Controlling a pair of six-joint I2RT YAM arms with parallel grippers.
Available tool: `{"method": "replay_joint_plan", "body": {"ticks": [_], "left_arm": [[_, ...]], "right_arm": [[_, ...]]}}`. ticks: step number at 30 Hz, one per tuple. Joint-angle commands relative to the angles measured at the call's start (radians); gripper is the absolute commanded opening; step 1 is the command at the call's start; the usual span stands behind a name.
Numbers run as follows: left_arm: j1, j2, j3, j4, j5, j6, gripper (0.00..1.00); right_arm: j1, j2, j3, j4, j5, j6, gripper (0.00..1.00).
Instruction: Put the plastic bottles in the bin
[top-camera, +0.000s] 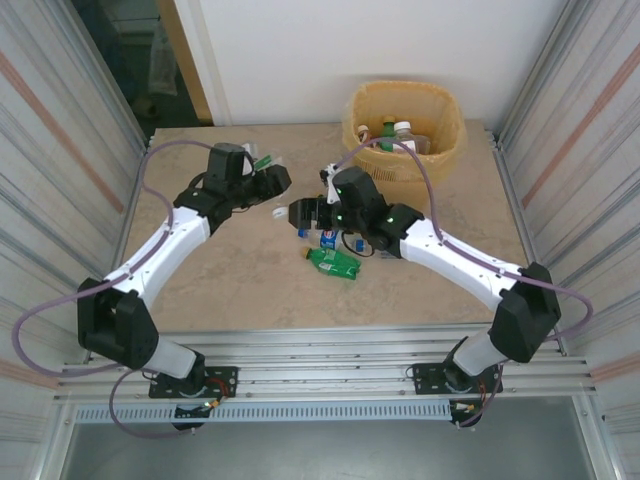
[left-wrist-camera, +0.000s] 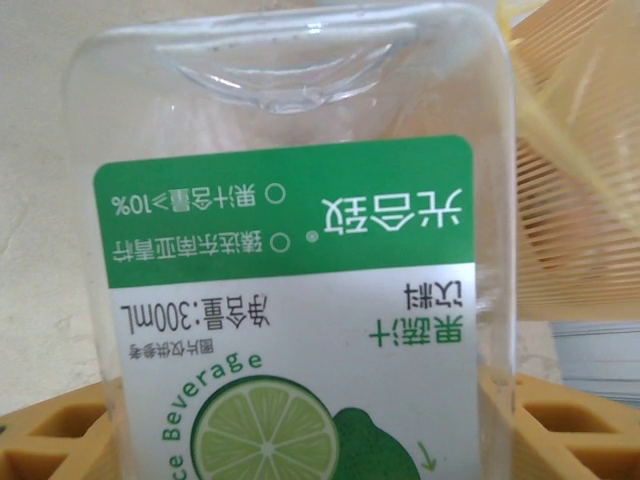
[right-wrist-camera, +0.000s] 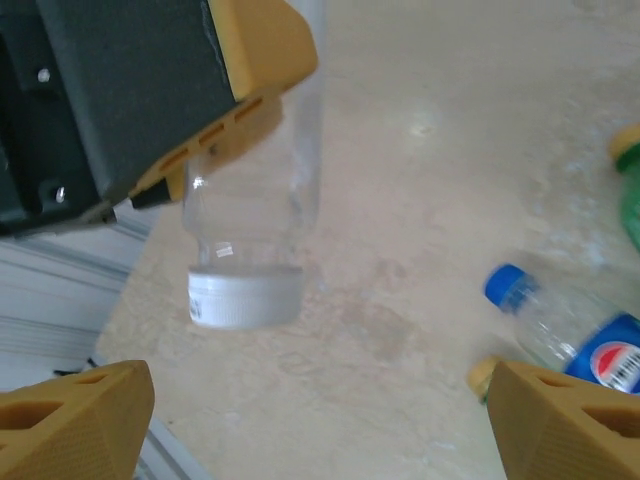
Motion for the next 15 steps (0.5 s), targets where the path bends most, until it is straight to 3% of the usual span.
{"method": "replay_joint_plan", "body": {"ticks": [1,7,15], "left_arm": [[0.005,-0.056,-0.026,0.051,0.052,-0.043,0.58],[0.005,-0.087,-0.05,0.065,0.072,-0.062,0.59],[0.005,-0.104,-0.062,0.074,0.072,-0.074,0.59]], "right_arm": [[0.004,0.05,0.067,0.055,-0.085,-0.028,0.79],[0.008,0.131,0.133,0.071,-0.16,-0.038,0.66],[0.026,0.191,0.165,0.057,-0.189,-0.049,0.61]]}}
